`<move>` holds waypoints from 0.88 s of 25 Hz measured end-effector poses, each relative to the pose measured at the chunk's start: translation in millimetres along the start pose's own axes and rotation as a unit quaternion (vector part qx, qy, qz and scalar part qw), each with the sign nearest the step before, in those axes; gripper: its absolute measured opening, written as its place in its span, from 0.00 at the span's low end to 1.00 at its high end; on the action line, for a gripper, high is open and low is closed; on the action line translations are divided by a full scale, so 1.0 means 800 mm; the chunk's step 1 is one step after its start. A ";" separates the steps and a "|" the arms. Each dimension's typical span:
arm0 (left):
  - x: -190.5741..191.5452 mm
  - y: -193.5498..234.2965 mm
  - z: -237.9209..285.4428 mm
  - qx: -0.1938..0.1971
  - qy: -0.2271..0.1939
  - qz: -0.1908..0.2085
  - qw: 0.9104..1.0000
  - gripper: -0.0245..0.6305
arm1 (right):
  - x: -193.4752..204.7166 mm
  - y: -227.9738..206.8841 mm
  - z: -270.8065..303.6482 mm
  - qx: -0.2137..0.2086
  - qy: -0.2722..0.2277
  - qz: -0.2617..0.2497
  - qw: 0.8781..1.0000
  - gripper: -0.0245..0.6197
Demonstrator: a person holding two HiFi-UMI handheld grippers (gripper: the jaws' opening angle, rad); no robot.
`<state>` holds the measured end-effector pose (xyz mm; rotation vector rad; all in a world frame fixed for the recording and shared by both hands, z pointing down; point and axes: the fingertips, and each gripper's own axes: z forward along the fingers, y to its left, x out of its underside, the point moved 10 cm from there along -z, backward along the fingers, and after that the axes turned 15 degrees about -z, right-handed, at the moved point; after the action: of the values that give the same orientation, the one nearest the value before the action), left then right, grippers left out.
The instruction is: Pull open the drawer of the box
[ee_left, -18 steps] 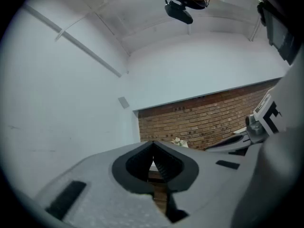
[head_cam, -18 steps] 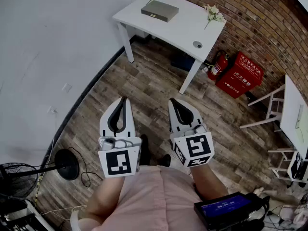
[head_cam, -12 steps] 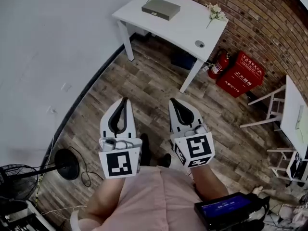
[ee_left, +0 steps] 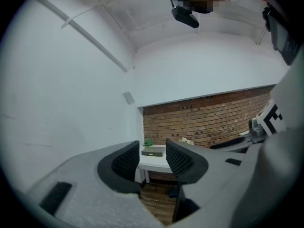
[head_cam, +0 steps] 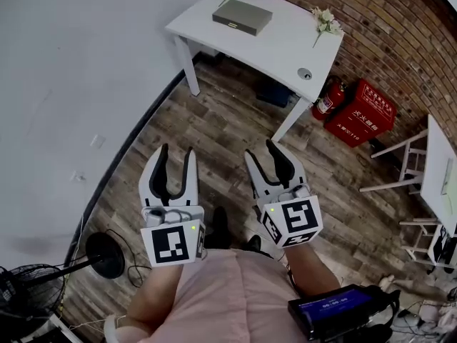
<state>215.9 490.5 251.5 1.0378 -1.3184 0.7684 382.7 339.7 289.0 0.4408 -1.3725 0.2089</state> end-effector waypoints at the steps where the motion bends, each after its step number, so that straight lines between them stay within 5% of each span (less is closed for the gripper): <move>1: -0.002 0.007 0.006 0.002 -0.003 0.002 1.000 0.31 | -0.002 0.000 0.010 0.002 -0.001 -0.004 1.000 0.34; 11: -0.023 0.080 0.057 0.021 -0.013 0.012 1.000 0.29 | -0.029 0.021 0.095 0.017 -0.003 -0.013 1.000 0.32; 22: -0.005 0.105 0.113 0.033 0.027 0.008 0.999 0.29 | -0.022 0.004 0.149 0.033 0.015 -0.015 0.999 0.32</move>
<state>103.8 439.4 257.0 1.0532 -1.2647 0.8519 271.1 294.3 287.9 0.5105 -1.3310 0.2360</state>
